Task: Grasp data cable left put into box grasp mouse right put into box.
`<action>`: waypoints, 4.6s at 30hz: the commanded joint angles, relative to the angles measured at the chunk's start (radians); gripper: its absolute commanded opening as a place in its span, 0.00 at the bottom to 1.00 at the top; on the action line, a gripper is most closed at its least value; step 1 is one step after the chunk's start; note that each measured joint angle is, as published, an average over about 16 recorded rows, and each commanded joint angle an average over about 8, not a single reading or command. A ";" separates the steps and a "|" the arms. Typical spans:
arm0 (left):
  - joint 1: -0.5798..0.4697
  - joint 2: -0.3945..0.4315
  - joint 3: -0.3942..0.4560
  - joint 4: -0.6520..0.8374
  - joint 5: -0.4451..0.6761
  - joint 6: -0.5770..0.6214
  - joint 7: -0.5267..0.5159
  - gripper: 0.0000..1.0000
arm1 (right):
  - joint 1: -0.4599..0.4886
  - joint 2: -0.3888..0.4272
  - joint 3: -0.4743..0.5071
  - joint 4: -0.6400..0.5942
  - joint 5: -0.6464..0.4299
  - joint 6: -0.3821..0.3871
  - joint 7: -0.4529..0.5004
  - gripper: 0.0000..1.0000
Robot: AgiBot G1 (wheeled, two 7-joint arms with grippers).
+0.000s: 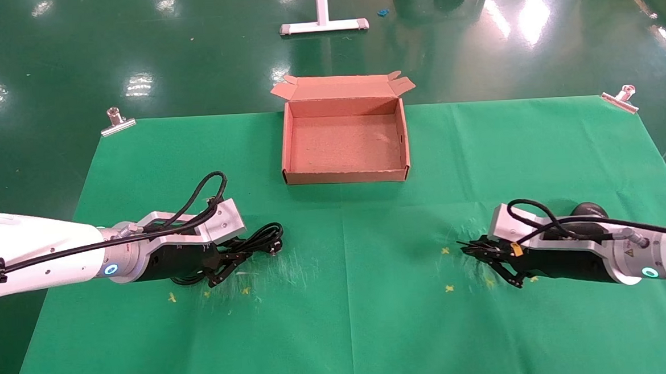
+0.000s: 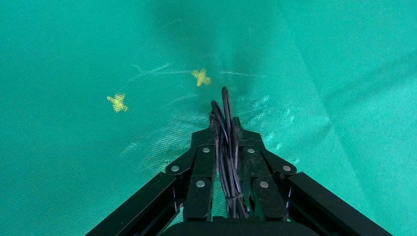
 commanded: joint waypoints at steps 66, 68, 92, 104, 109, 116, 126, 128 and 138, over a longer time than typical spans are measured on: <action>-0.388 0.180 0.404 0.506 -0.372 -0.600 0.437 1.00 | 0.294 -0.073 0.154 0.174 0.207 0.076 -0.130 0.00; -0.392 0.081 0.395 0.416 -0.369 -0.588 0.392 1.00 | 0.309 -0.119 0.137 0.159 0.204 0.075 -0.149 0.00; -0.362 -0.174 0.402 -0.001 -0.019 -0.562 -0.096 1.00 | 0.346 -0.468 -0.021 -0.317 0.066 0.158 -0.413 0.86; -0.363 -0.170 0.401 0.002 -0.017 -0.558 -0.093 1.00 | 0.348 -0.465 -0.019 -0.318 0.069 0.160 -0.411 1.00; -0.362 -0.168 0.401 0.006 -0.028 -0.560 -0.086 1.00 | 0.345 -0.458 -0.018 -0.305 0.072 0.155 -0.406 1.00; -0.363 -0.168 0.402 0.007 -0.031 -0.561 -0.084 1.00 | 0.319 -0.423 -0.001 -0.277 0.124 0.123 -0.386 1.00; -0.363 -0.168 0.402 0.007 -0.031 -0.561 -0.084 1.00 | 0.247 -0.324 0.047 -0.202 0.274 0.028 -0.331 1.00; -0.363 -0.168 0.402 0.008 -0.031 -0.561 -0.084 1.00 | 0.232 -0.304 0.057 -0.187 0.305 0.009 -0.320 1.00; -0.363 -0.168 0.402 0.008 -0.031 -0.561 -0.084 1.00 | 0.158 -0.203 0.106 -0.111 0.458 -0.086 -0.265 1.00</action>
